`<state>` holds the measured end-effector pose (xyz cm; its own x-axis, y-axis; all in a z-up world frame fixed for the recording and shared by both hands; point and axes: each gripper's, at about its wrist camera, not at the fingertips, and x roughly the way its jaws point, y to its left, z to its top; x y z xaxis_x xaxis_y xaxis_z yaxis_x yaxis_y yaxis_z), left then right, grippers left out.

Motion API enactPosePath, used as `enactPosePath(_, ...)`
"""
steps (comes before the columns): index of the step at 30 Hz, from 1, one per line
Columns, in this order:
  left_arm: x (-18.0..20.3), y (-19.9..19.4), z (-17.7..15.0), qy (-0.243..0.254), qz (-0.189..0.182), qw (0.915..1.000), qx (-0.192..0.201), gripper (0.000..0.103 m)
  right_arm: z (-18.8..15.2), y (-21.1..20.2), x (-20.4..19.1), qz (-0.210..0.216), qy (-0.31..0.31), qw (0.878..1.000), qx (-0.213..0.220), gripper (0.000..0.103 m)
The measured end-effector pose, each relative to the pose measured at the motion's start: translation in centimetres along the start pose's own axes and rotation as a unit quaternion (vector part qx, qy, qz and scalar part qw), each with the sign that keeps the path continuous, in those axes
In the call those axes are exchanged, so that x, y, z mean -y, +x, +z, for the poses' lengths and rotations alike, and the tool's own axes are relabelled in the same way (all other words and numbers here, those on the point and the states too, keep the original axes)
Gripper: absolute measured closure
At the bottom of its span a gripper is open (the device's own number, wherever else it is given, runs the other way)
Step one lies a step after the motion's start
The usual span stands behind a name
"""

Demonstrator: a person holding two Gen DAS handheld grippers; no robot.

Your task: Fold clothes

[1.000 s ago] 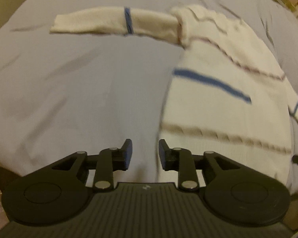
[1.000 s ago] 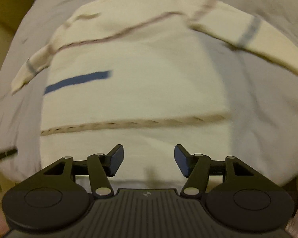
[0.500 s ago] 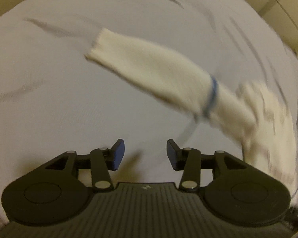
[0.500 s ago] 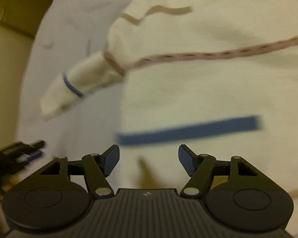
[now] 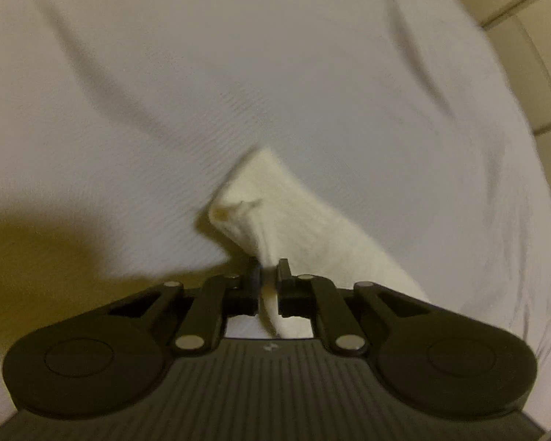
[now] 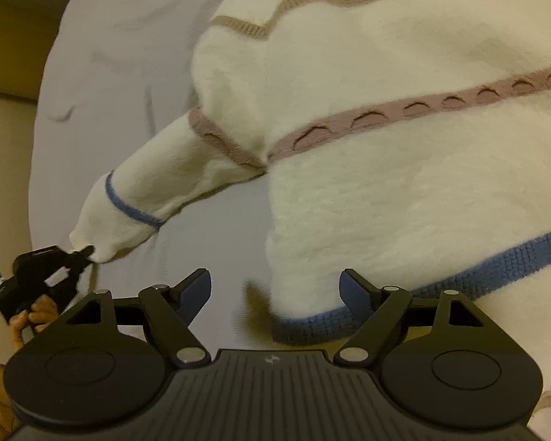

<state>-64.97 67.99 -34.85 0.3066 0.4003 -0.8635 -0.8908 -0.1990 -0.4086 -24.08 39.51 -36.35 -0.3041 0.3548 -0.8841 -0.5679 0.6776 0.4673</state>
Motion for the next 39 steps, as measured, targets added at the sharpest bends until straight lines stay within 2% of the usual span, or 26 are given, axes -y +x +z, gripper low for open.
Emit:
enactPosePath(3,0.1,-6.5,-1.9,0.044,-0.036,0.9976,0.038,0.098,0.2,-0.3,0.2,-0.005,-0.008,1.0,0.003,0.024)
enactPosePath(4,-0.5,-8.9,-3.1,0.057,-0.038,0.9966,0.046,0.098,0.3,-0.5,0.2,-0.007,-0.01,1.0,0.004,0.024)
enactPosePath(6,-2.1,-11.8,-5.9,0.079,-0.012,0.9959,0.042,0.098,0.5,-0.7,0.3,-0.01,-0.012,1.0,0.006,0.024)
enactPosePath(8,-4.4,-11.9,-9.1,0.099,0.05,0.9938,0.01,0.093,0.8,-0.8,0.5,-0.013,-0.013,1.0,0.005,0.024)
enactPosePath(10,-7.1,-9.0,-12.1,0.109,0.119,0.9845,-0.069,0.09,1.1,-0.7,0.6,-0.016,-0.018,1.0,0.0,0.024)
enactPosePath(11,-7.9,-8.2,-13.1,0.112,0.149,0.9789,-0.083,0.097,1.2,-0.7,0.4,-0.019,-0.024,1.0,-0.003,0.024)
enactPosePath(12,-8.2,-8.1,-13.7,0.117,0.176,0.974,-0.082,0.097,1.3,-0.7,0.3,-0.022,-0.031,0.999,-0.006,0.024)
enactPosePath(13,-8.2,-8.4,-13.8,0.112,0.182,0.9739,-0.076,0.097,1.4,-0.8,0.1,-0.025,-0.037,0.999,-0.009,0.024)
enactPosePath(16,-6.7,-10.6,-12.7,0.11,0.176,0.9775,-0.039,0.095,1.4,-2.0,-0.4,-0.028,-0.069,0.997,-0.009,0.022)
enactPosePath(18,-5.6,-11.6,-11.4,0.117,0.153,0.9811,-0.017,0.082,1.2,-2.4,-0.4,-0.033,-0.08,0.996,-0.009,0.021)
enactPosePath(19,-5.3,-11.8,-10.6,0.106,0.14,0.9844,-0.009,0.073,1.1,-2.5,-0.3,-0.031,-0.076,0.997,-0.01,0.021)
enactPosePath(21,-4.9,-12.0,-9.0,0.082,0.114,0.9902,0.004,0.07,1.0,-2.6,-0.4,-0.024,-0.061,0.998,-0.015,0.021)
enactPosePath(23,-5.1,-11.2,-7.5,0.056,0.11,0.9923,0.003,0.05,0.7,-2.7,-0.4,-0.021,-0.052,0.998,-0.016,0.021)
enactPosePath(25,-6.8,-9.6,-6.9,0.021,0.124,0.992,-0.014,0.047,0.4,-2.5,-0.3,-0.022,-0.049,0.998,-0.019,0.021)
enactPosePath(27,-8.9,-7.9,-7.3,-0.023,0.128,0.9904,-0.049,0.052,0.1,-2.4,-0.1,-0.024,-0.048,0.998,-0.021,0.021)
enactPosePath(29,-9.6,-6.6,-7.7,-0.036,0.116,0.9907,-0.062,0.059,0.0,-2.3,-0.1,-0.025,-0.045,0.998,-0.023,0.021)
enactPosePath(30,-9.6,-6.2,-7.8,-0.037,0.108,0.9914,-0.064,0.067,0.0,-2.3,-0.1,-0.026,-0.045,0.998,-0.023,0.021)
enactPosePath(31,-9.6,-5.8,-7.9,-0.038,0.1,0.992,-0.067,0.091,0.0,-2.3,-0.2,-0.027,-0.046,0.998,-0.023,0.021)
enactPosePath(32,-9.3,-5.8,-7.7,-0.04,0.083,0.9934,-0.069,0.098,0.0,-2.2,-0.3,-0.029,-0.049,0.998,-0.024,0.021)
enactPosePath(33,-8.6,-6.3,-7.3,-0.033,0.068,0.9956,-0.057,0.099,0.1,-2.0,-0.5,-0.032,-0.053,0.998,-0.025,0.021)
enactPosePath(35,-6.2,-9.5,-6.3,0.021,0.03,0.9993,0.012,0.099,0.1,-1.9,-0.9,-0.039,-0.062,0.997,-0.026,0.021)
enactPosePath(37,-4.5,-14.1,-5.4,0.079,0.008,0.9919,0.099,0.098,0.0,-1.8,-1.3,-0.043,-0.068,0.996,-0.027,0.021)
enactPosePath(39,-4.2,-17.1,-5.1,0.123,0.01,0.9804,0.154,0.097,-0.1,-1.7,-1.7,-0.042,-0.073,0.996,-0.029,0.021)
